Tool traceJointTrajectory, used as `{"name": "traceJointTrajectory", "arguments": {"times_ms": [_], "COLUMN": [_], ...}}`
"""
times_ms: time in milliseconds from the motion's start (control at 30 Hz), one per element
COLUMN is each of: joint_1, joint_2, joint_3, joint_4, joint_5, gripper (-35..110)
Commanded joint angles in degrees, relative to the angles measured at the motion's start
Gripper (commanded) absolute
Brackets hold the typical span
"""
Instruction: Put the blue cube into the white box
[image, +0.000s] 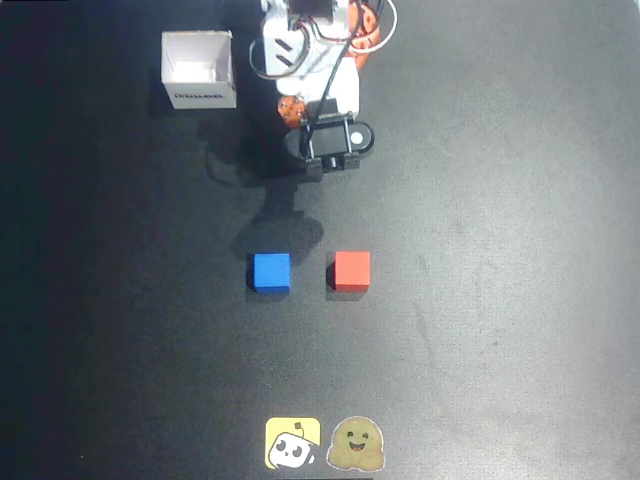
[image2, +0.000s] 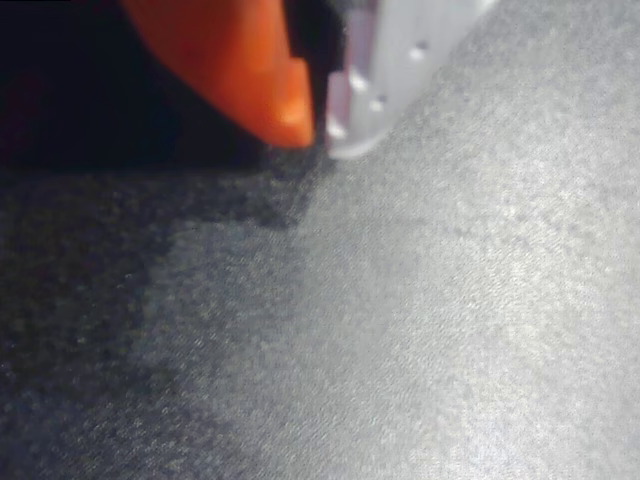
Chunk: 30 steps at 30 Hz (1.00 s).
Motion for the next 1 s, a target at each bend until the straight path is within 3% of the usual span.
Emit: {"name": "traceJointTrajectory", "arguments": {"times_ms": [0,533,967], "joint_1": [-0.2,0.1,4.6], "joint_2": [0.3,-1.8,-43.2], "joint_3": [-0.3,-6.1,-33.5], "joint_4": [0.2,0.3,-4.8], "joint_5": [0.1,-0.4,-1.4], "gripper": [0,0,0]}}
